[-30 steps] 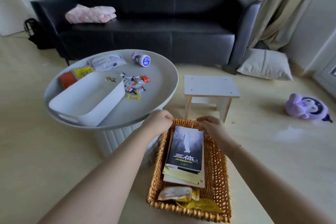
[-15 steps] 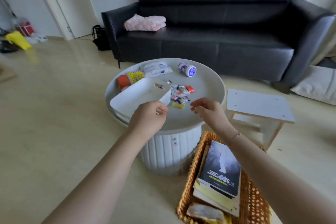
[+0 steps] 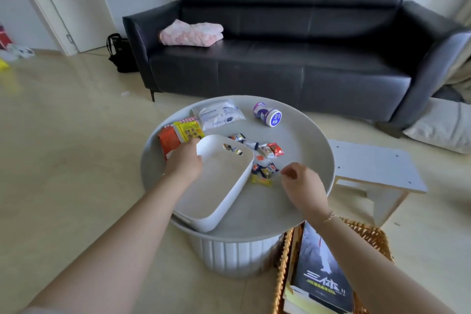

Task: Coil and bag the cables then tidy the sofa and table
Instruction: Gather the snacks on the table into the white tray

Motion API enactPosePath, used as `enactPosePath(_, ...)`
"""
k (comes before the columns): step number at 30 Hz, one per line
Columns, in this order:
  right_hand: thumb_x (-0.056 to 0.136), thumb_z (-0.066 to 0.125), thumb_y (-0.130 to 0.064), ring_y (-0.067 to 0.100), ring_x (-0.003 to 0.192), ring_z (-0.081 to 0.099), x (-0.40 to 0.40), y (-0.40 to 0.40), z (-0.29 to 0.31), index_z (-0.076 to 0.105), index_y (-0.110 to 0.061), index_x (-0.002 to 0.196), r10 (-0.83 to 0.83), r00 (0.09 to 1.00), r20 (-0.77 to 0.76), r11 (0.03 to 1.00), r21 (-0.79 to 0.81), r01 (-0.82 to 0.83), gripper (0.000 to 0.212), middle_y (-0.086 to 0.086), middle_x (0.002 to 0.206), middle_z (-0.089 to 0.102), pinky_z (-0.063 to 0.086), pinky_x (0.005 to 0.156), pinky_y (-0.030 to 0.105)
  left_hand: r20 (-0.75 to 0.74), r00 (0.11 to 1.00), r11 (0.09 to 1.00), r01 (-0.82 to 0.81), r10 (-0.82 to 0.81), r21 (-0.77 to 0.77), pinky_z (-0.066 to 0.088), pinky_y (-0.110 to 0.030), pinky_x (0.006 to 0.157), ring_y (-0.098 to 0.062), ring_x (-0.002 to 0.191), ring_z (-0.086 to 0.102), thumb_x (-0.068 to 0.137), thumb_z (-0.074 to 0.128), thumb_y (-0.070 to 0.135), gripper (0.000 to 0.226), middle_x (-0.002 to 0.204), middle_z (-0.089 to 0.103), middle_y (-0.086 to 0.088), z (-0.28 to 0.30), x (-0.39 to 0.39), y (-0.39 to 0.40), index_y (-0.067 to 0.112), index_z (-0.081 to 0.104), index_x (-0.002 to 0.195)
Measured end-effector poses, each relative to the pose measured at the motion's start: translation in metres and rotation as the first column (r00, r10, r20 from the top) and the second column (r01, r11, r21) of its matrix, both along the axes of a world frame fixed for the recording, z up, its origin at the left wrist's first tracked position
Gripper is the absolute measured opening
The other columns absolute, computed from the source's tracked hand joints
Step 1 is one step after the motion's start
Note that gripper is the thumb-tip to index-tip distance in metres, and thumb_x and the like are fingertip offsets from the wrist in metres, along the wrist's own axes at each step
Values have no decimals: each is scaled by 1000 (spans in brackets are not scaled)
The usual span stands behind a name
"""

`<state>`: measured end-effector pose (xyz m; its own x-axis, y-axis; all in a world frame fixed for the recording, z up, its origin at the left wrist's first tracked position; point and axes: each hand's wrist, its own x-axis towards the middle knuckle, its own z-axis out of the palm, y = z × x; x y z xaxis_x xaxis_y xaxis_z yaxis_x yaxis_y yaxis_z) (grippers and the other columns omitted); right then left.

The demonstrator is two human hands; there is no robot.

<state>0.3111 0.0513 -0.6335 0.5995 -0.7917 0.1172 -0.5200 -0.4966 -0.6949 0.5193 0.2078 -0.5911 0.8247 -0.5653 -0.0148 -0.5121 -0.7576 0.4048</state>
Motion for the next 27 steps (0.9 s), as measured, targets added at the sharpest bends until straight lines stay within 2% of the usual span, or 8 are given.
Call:
enactPosePath(4, 86, 54, -11, 20, 92, 59, -4, 2, 7, 69, -11, 95, -49, 998, 27, 996, 73, 46, 18, 2, 96, 68, 42, 71, 28, -34, 999, 980, 7, -14, -198, 42, -30, 83, -29, 110, 58, 89, 45, -10, 51, 123, 64, -13, -3, -5, 3, 17, 59, 130)
enactPosePath(7, 87, 54, -11, 21, 93, 60, -3, 2, 8, 69, -10, 94, -51, 997, 51, 993, 110, 45, 17, 3, 95, 69, 44, 73, 28, -58, 995, 974, 66, -81, -218, 39, -26, 78, -22, 103, 57, 86, 41, -16, 54, 119, 65, -8, 4, 0, -6, 17, 64, 123)
enactPosePath(12, 89, 53, -11, 16, 91, 59, 0, -3, 5, 69, -14, 96, -77, 991, 110, 987, 150, 60, 18, -3, 92, 66, 42, 71, 25, -61, 951, 951, 299, -304, -76, 45, -31, 90, -19, 107, 57, 94, 42, -8, 49, 111, 63, 5, 10, 30, -31, 31, 68, 110)
enactPosePath(17, 89, 53, -12, 9, 88, 59, 3, -6, 0, 69, -19, 94, -73, 992, 102, 982, 180, 54, 18, -8, 91, 66, 47, 77, 26, -253, 838, 875, 470, -484, -117, 45, -36, 106, -14, 117, 60, 92, 50, -12, 52, 117, 68, 4, 8, 45, -37, 34, 69, 109)
enactPosePath(21, 88, 56, -9, 2, 84, 62, 11, -12, 6, 70, -24, 87, -58, 989, 139, 945, 328, 9, 20, -12, 89, 69, 46, 74, 19, -265, 812, 854, 499, -520, -147, 45, -24, 101, -6, 115, 59, 93, 51, -8, 47, 121, 66, 6, 7, 25, -42, 25, 69, 120)
enactPosePath(23, 88, 54, -8, 8, 81, 65, 15, -15, 12, 68, -29, 84, -77, 983, 169, 923, 384, 6, 25, -11, 86, 71, 47, 68, 19, -317, 774, 836, 520, -548, -175, 45, -17, 98, -3, 112, 59, 94, 53, -6, 42, 118, 66, 6, 12, 16, -46, 24, 68, 121)
enactPosePath(25, 87, 54, -8, 13, 77, 65, 21, -14, 16, 67, -30, 85, -77, 977, 198, 925, 381, -4, 26, -8, 83, 71, 49, 64, 23, -387, 732, 828, 510, -561, -234, 48, -23, 100, -7, 109, 64, 93, 60, 1, 34, 117, 69, 4, 15, 15, -46, 23, 69, 116)
enactPosePath(27, 87, 55, -9, 16, 77, 66, 26, -11, 20, 69, -28, 86, -62, 972, 226, 931, 365, -25, 24, -5, 81, 72, 52, 68, 30, -397, 754, 847, 408, -523, -341, 51, -30, 98, -13, 103, 68, 91, 65, 5, 26, 109, 73, 0, 21, 24, -42, 23, 70, 108)
